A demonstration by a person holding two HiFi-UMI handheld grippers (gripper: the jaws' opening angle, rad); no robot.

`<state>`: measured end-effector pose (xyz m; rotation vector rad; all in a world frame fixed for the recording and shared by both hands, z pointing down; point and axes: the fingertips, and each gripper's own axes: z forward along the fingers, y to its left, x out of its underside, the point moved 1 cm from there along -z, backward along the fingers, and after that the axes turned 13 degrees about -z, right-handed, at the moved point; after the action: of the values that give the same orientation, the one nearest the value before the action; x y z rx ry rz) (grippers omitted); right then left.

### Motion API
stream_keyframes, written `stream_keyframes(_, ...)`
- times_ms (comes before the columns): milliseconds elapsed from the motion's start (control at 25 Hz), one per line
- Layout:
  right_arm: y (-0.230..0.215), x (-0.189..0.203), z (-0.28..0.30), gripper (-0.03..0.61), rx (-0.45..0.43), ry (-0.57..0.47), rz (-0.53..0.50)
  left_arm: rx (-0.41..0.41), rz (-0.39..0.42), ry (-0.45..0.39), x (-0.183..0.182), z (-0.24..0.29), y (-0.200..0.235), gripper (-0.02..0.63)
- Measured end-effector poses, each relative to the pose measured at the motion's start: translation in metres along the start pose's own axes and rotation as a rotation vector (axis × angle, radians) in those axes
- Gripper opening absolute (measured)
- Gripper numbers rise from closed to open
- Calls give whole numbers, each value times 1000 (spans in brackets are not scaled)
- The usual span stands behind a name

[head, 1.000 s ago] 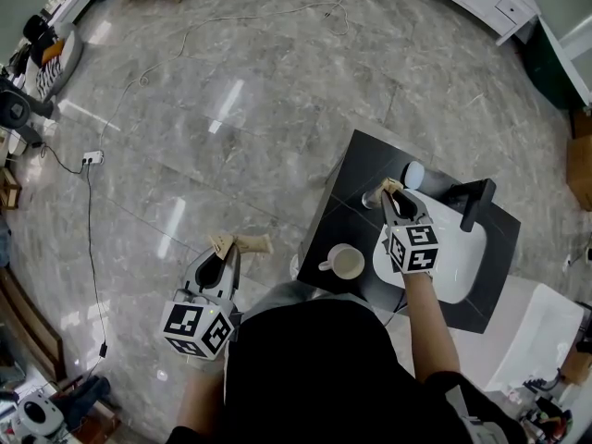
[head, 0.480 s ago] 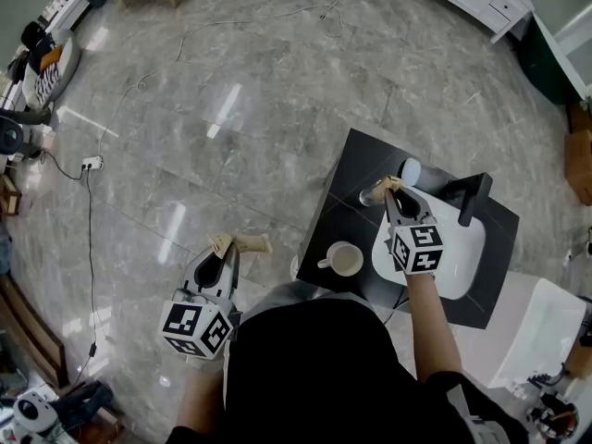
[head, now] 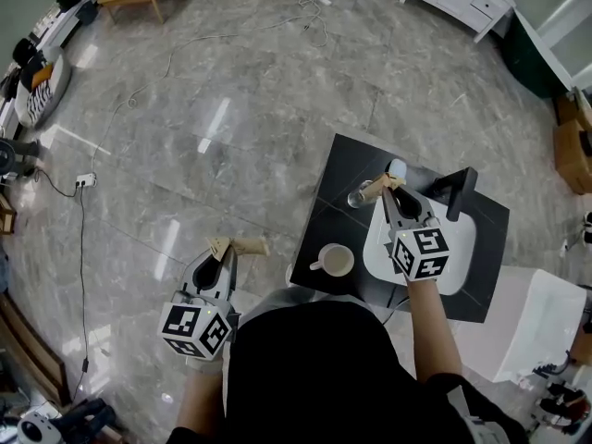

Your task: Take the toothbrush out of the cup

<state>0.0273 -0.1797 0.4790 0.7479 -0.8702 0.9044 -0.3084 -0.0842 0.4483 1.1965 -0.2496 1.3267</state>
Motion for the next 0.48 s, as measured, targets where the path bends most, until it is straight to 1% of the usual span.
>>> stream_keyframes(280, -11, -32, -39, 51, 43, -84, 14, 51, 21, -1, -4, 10, -18, 49)
stream_keyframes(480, -25, -39, -70, 51, 78, -121, 49, 98, 38, 3, -4, 22, -36, 49)
